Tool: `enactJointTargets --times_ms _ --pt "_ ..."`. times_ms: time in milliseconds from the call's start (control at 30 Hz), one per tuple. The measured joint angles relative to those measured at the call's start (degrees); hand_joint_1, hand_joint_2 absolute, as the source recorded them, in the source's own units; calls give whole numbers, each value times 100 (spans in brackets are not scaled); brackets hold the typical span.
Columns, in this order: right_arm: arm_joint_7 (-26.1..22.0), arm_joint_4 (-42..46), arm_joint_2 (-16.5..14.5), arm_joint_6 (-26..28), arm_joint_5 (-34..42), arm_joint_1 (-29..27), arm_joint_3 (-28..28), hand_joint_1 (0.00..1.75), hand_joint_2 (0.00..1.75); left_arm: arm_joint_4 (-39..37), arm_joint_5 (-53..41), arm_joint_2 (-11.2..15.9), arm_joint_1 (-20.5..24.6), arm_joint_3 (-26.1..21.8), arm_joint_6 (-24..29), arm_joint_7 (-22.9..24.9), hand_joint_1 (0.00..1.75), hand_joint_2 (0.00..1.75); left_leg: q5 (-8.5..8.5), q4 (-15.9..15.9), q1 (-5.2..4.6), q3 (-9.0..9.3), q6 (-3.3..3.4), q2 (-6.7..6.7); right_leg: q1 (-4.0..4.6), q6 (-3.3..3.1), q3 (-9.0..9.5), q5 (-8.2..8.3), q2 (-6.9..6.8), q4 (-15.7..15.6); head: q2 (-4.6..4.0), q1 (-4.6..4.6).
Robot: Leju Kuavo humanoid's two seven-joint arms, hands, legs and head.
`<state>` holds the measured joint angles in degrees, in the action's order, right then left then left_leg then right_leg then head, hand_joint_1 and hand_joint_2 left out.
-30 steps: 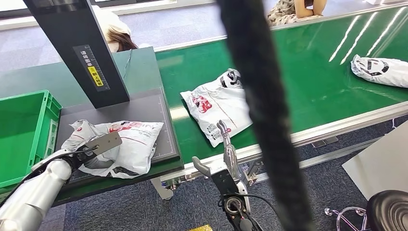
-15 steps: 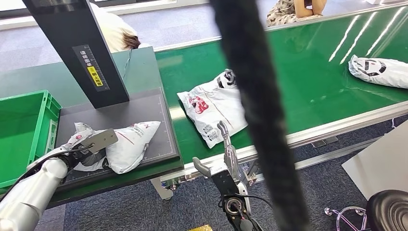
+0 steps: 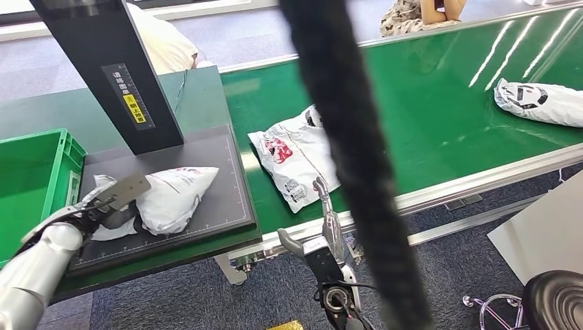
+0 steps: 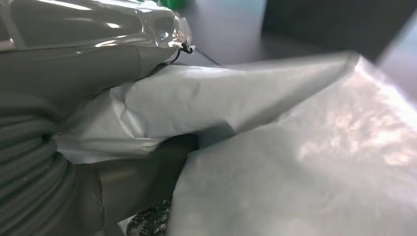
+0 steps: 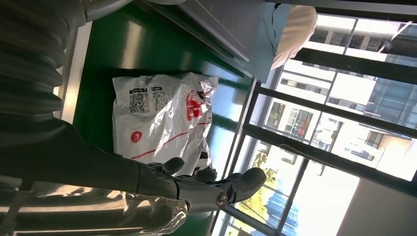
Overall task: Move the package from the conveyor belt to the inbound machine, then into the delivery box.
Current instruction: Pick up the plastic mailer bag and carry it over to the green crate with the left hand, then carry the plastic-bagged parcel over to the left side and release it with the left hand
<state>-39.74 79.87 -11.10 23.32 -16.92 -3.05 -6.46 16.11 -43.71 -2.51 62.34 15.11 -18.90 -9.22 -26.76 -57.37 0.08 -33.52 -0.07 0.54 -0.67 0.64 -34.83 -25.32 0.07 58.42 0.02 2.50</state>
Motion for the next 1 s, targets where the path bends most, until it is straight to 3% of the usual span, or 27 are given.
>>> enactJointTargets --times_ms 300,633,1000 --pt "0 0 -60 -158 49 -38 16 0 175 137 252 186 704 -341 356 -102 175 175 3 -2 2 -33 -3 1 1 -2 -32 2 -1 3 0 -1" --pt "0 -2 -142 -298 121 -24 30 0 175 445 436 366 1767 -689 350 206 175 175 3 -1 1 -47 -4 0 1 -2 -44 2 0 3 0 -1" --pt "0 5 -172 -381 103 -72 84 0 175 540 389 640 1933 -877 256 81 175 175 3 -1 2 -48 -4 0 2 -3 -45 2 0 3 0 -1"
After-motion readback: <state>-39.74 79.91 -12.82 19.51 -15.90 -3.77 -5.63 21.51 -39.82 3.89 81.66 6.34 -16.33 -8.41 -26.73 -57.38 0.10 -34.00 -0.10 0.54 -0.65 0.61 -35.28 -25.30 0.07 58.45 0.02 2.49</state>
